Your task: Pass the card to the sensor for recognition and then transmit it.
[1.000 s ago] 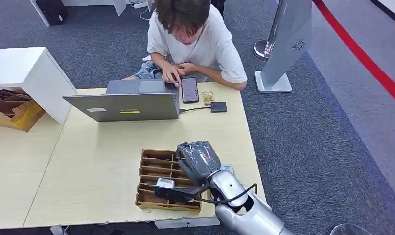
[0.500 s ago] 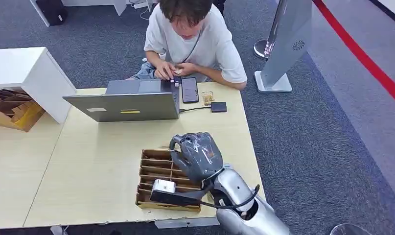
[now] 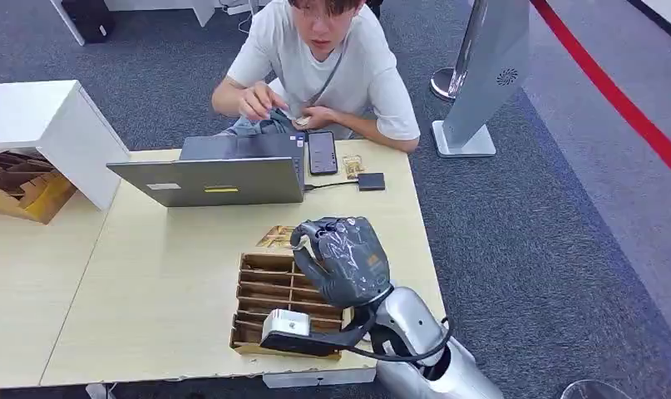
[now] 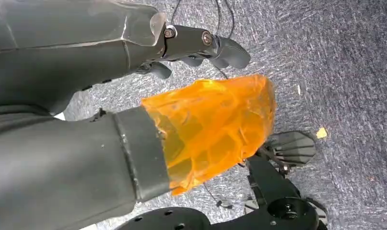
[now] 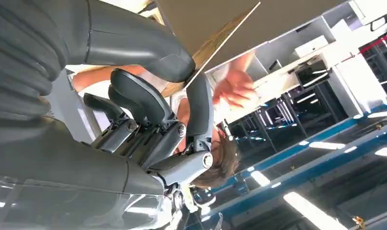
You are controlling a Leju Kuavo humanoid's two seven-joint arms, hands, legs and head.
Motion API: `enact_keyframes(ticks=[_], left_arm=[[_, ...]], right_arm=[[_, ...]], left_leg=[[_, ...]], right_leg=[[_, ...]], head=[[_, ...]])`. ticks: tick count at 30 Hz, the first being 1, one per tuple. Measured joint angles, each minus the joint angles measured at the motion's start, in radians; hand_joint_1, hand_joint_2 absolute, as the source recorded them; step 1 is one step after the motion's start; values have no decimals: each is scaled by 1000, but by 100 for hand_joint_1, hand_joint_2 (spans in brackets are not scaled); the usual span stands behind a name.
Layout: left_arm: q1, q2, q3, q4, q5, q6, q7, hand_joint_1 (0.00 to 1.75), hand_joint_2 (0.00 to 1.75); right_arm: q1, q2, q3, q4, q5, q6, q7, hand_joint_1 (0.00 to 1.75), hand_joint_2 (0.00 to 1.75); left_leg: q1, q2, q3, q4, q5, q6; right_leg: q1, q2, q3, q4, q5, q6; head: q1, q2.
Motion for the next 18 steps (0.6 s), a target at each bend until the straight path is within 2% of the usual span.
enact_keyframes(ticks=[3,18], left_arm=[[-1,0,0,0,-14,1,2,0,0],[-18,-1,0,0,-77,3,33,0,0]], right_arm=[[-5,0,-6,0,-10,6,0,175,175],[-99,23,-39,100,37,35,85,175,175]], left_leg=[[0,0,0,0,0,0],[0,0,0,0,1,-1]], right_leg=[[0,0,0,0,0,0],[0,0,0,0,1,0]], head=[[0,0],[0,0]])
